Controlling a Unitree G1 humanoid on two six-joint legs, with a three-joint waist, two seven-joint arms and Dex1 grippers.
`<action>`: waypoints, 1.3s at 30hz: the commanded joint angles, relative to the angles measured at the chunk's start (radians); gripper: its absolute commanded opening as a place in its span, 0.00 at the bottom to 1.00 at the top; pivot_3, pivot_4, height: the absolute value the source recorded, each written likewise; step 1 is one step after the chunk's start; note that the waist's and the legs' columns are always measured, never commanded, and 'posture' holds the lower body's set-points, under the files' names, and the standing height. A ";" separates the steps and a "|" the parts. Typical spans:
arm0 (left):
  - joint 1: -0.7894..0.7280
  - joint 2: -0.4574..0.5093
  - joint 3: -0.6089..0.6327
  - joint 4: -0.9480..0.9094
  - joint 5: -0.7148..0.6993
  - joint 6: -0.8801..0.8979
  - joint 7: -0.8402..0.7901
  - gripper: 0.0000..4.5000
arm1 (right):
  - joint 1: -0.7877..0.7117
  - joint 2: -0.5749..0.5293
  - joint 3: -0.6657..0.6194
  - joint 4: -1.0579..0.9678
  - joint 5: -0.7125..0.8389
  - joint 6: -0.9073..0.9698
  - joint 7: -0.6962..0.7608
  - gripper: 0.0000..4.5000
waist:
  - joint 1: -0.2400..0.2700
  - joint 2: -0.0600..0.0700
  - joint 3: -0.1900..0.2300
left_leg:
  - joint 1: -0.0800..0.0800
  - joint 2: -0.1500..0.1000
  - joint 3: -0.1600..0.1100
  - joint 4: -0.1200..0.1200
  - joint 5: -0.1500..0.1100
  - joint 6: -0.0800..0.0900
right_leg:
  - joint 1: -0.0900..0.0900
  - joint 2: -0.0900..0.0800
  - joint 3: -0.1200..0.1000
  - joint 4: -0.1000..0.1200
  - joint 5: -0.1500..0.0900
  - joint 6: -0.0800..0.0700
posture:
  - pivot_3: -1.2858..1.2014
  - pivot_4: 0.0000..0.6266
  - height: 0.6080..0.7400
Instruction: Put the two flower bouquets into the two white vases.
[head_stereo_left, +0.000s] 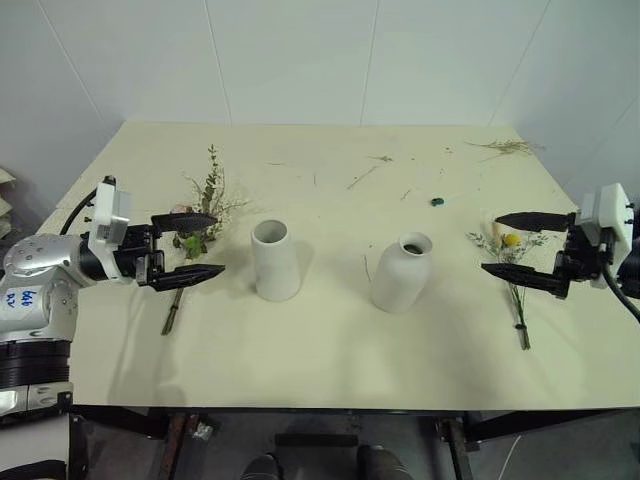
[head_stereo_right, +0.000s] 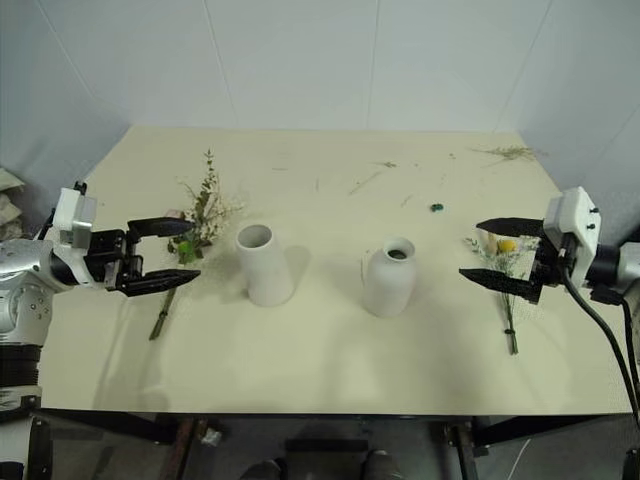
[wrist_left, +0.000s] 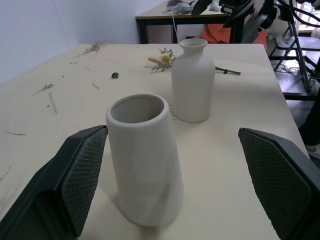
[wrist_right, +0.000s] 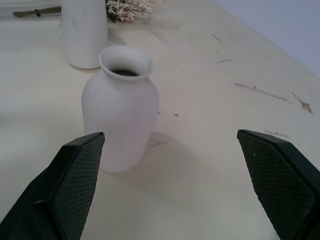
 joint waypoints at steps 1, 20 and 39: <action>-0.015 0.004 0.015 -0.031 -0.023 0.003 0.004 0.99 | -0.028 -0.013 -0.020 -0.037 0.013 0.001 -0.007 1.00 | -0.003 0.000 0.000 | 0.000 0.000 0.000 0.000 0.000 0.000 | 0.000 0.000 0.000 0.000 0.000 0.000 | 0.52 0.24 1.00; 0.029 0.278 -0.090 -0.180 0.238 0.647 0.460 0.99 | -0.333 0.112 0.156 0.023 0.017 -0.035 0.118 1.00 | -0.021 0.001 0.001 | 0.000 0.000 0.000 0.000 0.000 0.000 | -0.001 0.000 0.000 0.002 0.000 0.000 | 0.52 0.24 1.00; -0.132 0.160 -0.255 -0.130 0.276 1.186 0.749 0.99 | -0.260 0.225 0.150 -0.225 0.103 0.066 0.025 1.00 | -0.018 0.000 0.001 | 0.000 -0.001 -0.002 0.001 0.000 -0.001 | -0.002 0.000 0.000 0.007 -0.003 0.000 | 0.52 0.24 1.00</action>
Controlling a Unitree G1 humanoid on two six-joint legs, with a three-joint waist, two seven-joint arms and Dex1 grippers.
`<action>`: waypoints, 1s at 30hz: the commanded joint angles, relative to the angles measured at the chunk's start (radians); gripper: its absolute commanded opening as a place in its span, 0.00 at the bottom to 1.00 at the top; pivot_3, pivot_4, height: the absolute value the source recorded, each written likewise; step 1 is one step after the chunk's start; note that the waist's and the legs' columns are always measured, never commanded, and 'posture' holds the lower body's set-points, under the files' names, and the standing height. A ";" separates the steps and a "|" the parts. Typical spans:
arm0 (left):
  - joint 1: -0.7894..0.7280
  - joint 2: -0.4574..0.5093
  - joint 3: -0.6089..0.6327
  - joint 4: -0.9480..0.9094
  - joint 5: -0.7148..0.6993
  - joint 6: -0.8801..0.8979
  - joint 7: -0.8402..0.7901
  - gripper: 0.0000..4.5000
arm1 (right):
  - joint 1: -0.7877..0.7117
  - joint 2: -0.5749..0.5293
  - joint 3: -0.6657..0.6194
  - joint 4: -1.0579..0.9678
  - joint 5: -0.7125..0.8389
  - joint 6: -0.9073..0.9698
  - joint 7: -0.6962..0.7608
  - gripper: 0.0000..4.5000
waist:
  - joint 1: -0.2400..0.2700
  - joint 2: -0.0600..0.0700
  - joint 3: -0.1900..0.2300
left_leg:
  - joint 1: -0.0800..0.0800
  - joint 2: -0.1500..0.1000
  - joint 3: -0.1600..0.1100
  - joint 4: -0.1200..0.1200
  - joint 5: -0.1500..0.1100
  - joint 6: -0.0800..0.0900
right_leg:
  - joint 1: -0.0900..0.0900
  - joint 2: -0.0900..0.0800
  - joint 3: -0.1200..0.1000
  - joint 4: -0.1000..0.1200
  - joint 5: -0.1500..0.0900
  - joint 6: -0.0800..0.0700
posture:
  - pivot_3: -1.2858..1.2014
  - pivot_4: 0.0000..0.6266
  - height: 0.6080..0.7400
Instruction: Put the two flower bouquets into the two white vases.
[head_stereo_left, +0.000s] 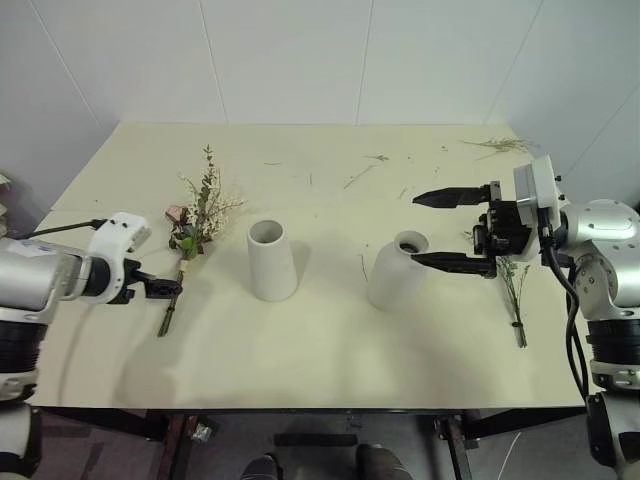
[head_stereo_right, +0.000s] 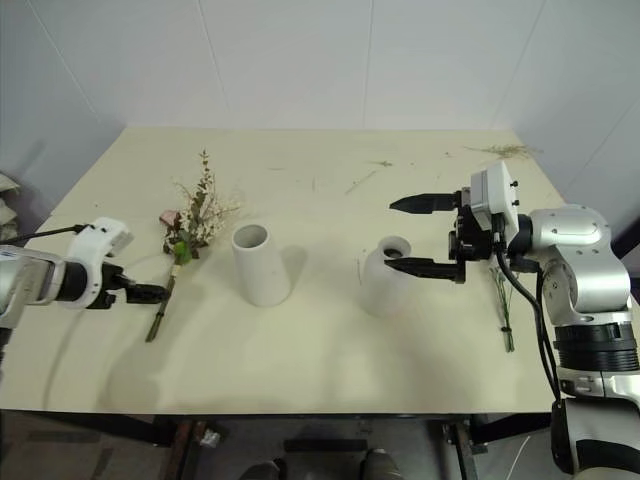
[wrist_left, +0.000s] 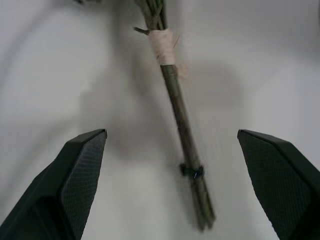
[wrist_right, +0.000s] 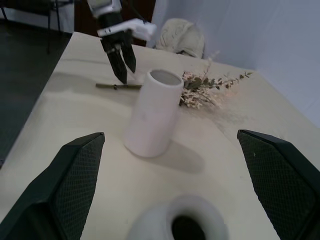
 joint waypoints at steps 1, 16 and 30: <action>-0.044 -0.029 0.000 0.021 0.009 0.019 0.033 0.99 | 0.004 -0.002 -0.037 -0.087 0.046 0.029 -0.031 1.00 | -0.002 0.000 0.000 | 0.000 0.000 0.000 0.000 0.000 0.000 | 0.000 0.000 0.000 0.000 0.000 0.000 | 0.52 0.24 1.00; -0.144 -0.065 -0.114 0.206 0.048 -0.082 0.025 0.73 | 0.047 -0.028 -0.054 -0.190 0.109 0.085 -0.047 1.00 | 0.001 -0.001 0.000 | 0.000 0.000 0.000 0.000 0.000 0.000 | 0.000 0.000 0.000 0.001 0.000 0.000 | 0.52 0.24 1.00; -0.189 -0.121 -0.060 0.364 0.089 -0.172 0.080 0.01 | 0.077 -0.058 -0.071 -0.200 0.104 0.080 -0.036 1.00 | 0.004 -0.001 0.000 | 0.001 0.000 0.000 0.001 0.001 0.000 | 0.000 0.000 0.000 0.003 0.000 0.000 | 0.52 0.24 1.00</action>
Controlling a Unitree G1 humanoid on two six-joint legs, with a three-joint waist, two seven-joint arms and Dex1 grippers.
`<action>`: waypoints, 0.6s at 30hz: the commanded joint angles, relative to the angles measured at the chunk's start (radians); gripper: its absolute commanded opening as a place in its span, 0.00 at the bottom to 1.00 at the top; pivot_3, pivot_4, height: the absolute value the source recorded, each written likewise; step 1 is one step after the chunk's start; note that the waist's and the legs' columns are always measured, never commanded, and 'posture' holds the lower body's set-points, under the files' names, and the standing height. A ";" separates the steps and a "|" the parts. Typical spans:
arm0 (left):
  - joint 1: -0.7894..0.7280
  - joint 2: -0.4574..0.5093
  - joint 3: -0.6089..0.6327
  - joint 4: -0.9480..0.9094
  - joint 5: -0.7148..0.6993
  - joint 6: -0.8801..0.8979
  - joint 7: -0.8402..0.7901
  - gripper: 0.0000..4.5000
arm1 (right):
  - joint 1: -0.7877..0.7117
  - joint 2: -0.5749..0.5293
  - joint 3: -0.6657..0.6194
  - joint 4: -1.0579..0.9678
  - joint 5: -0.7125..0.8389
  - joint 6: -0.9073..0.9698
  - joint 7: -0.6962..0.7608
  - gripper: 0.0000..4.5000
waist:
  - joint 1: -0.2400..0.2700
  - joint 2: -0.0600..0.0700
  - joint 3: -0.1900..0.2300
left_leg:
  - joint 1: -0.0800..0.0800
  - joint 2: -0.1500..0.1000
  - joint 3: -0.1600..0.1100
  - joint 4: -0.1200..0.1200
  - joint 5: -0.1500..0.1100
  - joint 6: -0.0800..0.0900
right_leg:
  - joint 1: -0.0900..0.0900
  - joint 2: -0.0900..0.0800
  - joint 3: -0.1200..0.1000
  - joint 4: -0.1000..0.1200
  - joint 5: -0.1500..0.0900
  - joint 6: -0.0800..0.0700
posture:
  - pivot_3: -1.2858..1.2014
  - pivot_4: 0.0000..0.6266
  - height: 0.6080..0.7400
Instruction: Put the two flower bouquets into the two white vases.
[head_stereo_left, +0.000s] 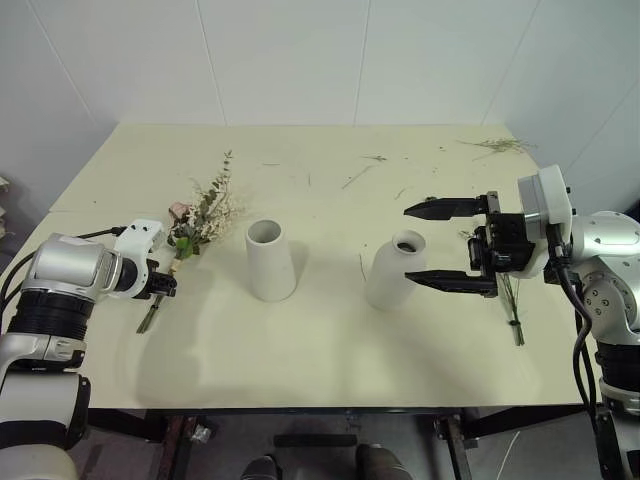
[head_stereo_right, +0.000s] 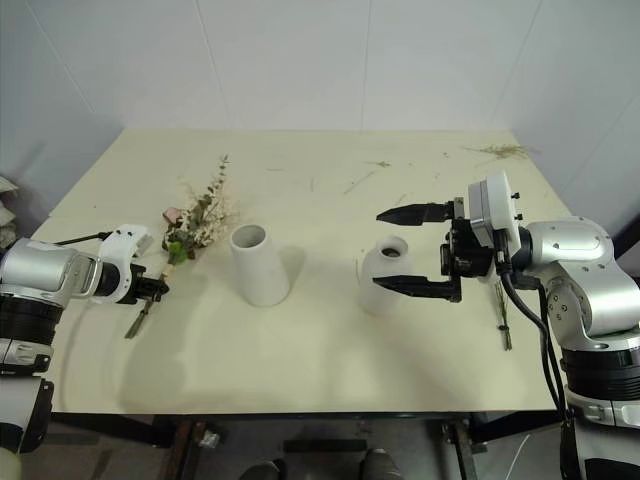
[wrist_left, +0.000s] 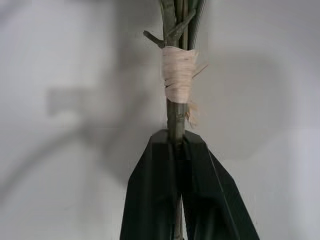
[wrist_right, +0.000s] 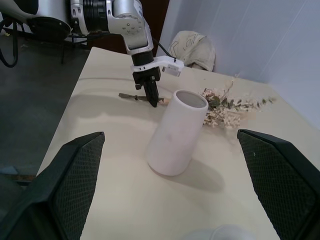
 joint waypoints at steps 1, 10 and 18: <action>-0.024 -0.019 0.067 0.030 0.014 -0.046 0.033 0.01 | 0.000 -0.034 -0.044 -0.027 0.016 -0.006 0.010 1.00 | 0.002 0.000 0.000 | 0.000 0.000 0.000 0.000 0.000 0.000 | 0.000 0.000 0.000 0.000 0.000 0.000 | 0.52 0.24 1.00; -0.044 -0.221 0.518 0.020 -0.222 -0.654 0.019 0.01 | 0.034 -0.043 -0.066 0.005 -0.015 -0.025 -0.030 1.00 | 0.023 -0.001 0.000 | -0.002 0.000 0.000 0.001 0.000 -0.001 | 0.000 -0.001 0.000 -0.002 0.000 0.000 | 0.52 0.24 1.00; -0.054 -0.307 0.581 -0.108 -0.432 -0.687 -0.151 0.01 | 0.050 0.002 -0.050 -0.037 0.003 -0.011 -0.076 1.00 | 0.019 -0.001 0.000 | -0.001 0.000 0.000 0.001 0.000 -0.001 | 0.000 -0.001 0.000 -0.002 0.000 0.001 | 0.52 0.24 1.00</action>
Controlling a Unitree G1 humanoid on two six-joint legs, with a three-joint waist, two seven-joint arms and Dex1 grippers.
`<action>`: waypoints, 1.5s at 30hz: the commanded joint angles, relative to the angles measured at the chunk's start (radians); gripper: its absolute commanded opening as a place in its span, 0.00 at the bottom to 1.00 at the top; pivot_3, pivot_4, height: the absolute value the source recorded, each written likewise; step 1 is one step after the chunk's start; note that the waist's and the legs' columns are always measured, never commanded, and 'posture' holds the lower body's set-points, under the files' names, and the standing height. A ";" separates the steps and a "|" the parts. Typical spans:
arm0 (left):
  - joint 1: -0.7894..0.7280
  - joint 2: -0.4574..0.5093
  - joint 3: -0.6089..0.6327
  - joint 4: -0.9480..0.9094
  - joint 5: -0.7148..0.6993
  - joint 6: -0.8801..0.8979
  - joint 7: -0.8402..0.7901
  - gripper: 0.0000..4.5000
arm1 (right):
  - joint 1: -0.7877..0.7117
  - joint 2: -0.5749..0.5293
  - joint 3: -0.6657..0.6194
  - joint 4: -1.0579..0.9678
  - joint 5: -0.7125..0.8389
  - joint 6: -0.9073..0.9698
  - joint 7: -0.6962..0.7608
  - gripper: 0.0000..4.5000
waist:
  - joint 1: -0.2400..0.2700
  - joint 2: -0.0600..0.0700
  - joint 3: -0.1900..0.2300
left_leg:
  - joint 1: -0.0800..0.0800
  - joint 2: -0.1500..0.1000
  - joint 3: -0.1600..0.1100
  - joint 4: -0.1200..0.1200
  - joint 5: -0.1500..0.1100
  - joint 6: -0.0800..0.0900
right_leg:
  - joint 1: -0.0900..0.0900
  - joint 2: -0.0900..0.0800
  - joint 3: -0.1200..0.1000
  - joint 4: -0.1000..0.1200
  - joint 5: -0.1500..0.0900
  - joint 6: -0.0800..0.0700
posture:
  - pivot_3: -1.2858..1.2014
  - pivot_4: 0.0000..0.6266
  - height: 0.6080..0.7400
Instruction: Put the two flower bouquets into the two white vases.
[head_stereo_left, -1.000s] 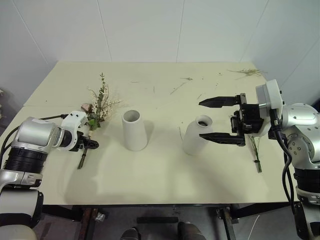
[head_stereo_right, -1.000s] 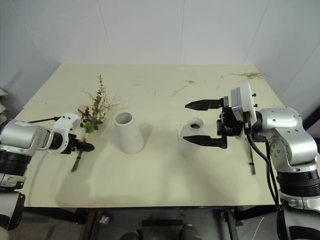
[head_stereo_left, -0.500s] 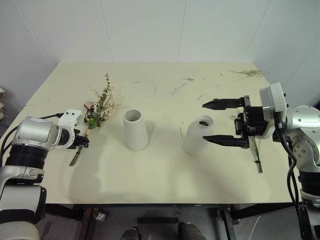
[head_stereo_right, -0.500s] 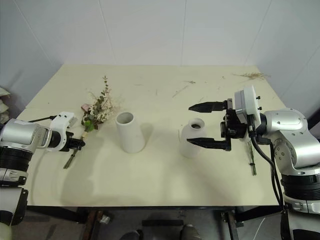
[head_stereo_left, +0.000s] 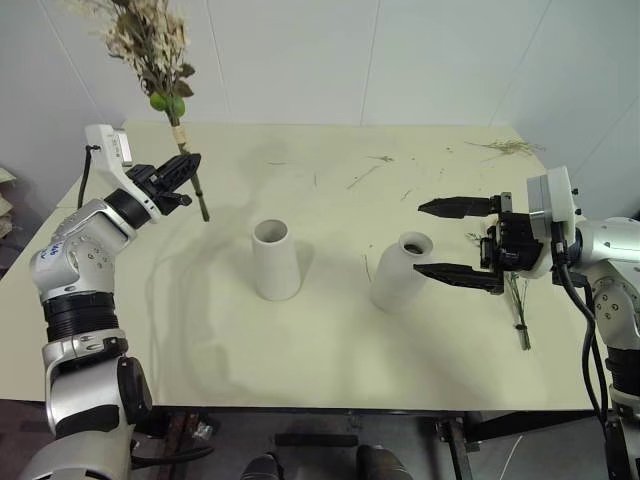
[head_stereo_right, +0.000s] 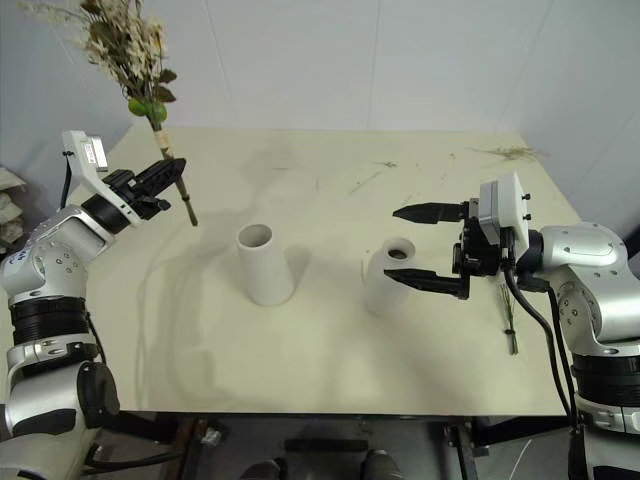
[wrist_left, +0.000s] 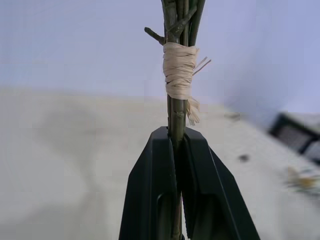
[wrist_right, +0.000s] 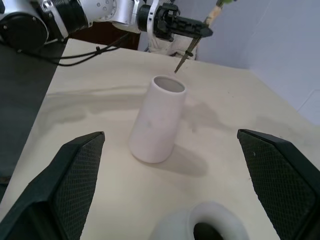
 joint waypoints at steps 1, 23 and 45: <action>-0.037 -0.010 0.028 -0.083 -0.114 -0.002 -0.092 0.01 | 0.008 0.016 -0.018 -0.049 0.023 -0.004 -0.022 1.00 | 0.000 0.000 0.000 | 0.000 0.000 0.000 0.000 0.000 0.000 | 0.000 0.000 0.000 0.000 0.000 0.000 | 0.52 0.24 1.00; 0.019 -0.104 -0.171 -0.111 -0.119 -0.098 -0.347 0.01 | 0.082 0.042 -0.056 -0.133 0.029 -0.005 -0.156 1.00 | 0.001 0.000 0.000 | 0.000 0.000 0.000 0.005 0.000 0.000 | 0.002 0.000 0.000 0.000 0.000 0.001 | 0.52 0.24 1.00; 0.084 -0.045 -0.208 -0.078 -0.015 -0.271 -0.427 0.74 | 0.133 0.051 -0.067 -0.177 0.051 -0.003 -0.228 1.00 | 0.001 0.000 0.000 | 0.000 0.000 0.000 0.004 -0.001 0.001 | 0.002 0.000 0.000 0.000 0.001 0.001 | 0.52 0.24 1.00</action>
